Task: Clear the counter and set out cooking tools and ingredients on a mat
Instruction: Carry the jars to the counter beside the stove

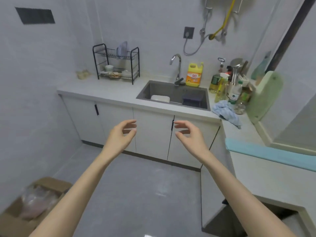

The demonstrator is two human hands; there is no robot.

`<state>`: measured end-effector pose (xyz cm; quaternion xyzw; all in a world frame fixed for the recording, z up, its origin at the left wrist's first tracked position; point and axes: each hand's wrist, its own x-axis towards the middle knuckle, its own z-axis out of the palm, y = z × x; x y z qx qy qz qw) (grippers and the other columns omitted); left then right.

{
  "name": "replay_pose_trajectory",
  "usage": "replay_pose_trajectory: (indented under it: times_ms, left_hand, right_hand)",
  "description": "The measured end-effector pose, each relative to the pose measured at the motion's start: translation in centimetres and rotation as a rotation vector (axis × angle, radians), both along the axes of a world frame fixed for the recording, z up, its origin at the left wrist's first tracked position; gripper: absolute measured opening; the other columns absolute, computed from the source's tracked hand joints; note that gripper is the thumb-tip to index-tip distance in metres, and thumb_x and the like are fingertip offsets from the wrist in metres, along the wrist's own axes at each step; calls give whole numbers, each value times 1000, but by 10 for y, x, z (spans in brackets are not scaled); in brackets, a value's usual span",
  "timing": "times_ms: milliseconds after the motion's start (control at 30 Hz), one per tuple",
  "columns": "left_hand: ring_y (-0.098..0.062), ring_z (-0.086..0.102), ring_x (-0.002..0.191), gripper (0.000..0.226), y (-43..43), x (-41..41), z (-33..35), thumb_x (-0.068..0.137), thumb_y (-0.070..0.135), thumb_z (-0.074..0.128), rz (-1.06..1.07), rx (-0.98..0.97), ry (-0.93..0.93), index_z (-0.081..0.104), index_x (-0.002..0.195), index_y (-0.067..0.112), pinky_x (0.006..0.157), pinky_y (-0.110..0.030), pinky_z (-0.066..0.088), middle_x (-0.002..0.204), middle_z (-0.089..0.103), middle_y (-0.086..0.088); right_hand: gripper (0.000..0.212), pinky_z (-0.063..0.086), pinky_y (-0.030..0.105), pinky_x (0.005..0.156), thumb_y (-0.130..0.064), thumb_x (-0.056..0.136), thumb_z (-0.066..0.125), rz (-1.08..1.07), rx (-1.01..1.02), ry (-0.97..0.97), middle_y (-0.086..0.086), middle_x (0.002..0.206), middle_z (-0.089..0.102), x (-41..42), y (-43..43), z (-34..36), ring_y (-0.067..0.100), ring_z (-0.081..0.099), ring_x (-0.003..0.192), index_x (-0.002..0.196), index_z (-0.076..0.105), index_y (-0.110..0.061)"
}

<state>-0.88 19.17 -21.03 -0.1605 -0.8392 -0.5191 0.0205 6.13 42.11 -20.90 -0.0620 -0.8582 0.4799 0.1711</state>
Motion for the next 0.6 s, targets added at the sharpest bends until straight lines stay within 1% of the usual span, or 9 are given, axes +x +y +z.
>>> replay_pose_trajectory:
  times_ms: [67, 233, 333, 433, 533, 600]
  left_hand:
    - [-4, 59, 101, 32, -13, -34, 5, 93, 20, 57, 55, -14, 1, 58, 124, 24, 79, -14, 42, 114, 65, 8]
    - [-6, 59, 102, 33, -42, -109, 20, 92, 17, 57, 177, -28, 15, 57, 125, 21, 80, -12, 40, 114, 64, 7]
    - [-8, 59, 100, 34, -66, -154, 25, 92, 17, 58, 260, -18, 9, 57, 126, 20, 82, -15, 41, 113, 64, 6]
    - [-10, 60, 99, 35, -89, -193, 29, 92, 15, 59, 310, -7, 7, 57, 126, 19, 82, -16, 41, 113, 64, 5]
    - [-8, 59, 98, 35, -115, -238, 28, 92, 15, 58, 349, 0, 13, 56, 126, 20, 79, -13, 41, 113, 63, 5]
    - [-7, 59, 97, 34, -132, -269, 26, 92, 14, 58, 370, 6, 18, 56, 125, 20, 82, -16, 41, 113, 63, 4]
  right_hand:
    - [31, 41, 4, 68, -10, 89, 59, 67, 3, 4, -7, 109, 64, -49, -11, 3, 9, 60, 96, 118, 61, -22]
    - [32, 41, 3, 71, -9, 89, 59, 212, 13, 24, -7, 111, 63, -155, -40, 16, 5, 59, 93, 118, 61, -21]
    - [32, 41, 3, 71, -9, 88, 59, 292, 23, 23, -7, 111, 63, -216, -63, 24, 5, 58, 91, 118, 61, -22]
    - [32, 40, 1, 71, -10, 88, 59, 356, 42, 35, -7, 112, 63, -268, -87, 27, 0, 57, 90, 118, 61, -23]
    - [34, 40, 4, 74, -12, 89, 59, 407, 60, 33, -9, 116, 61, -322, -112, 25, 1, 57, 93, 120, 59, -24]
    - [35, 41, 8, 77, -12, 89, 59, 432, 67, 32, -9, 117, 60, -355, -130, 24, 4, 58, 96, 121, 59, -25]
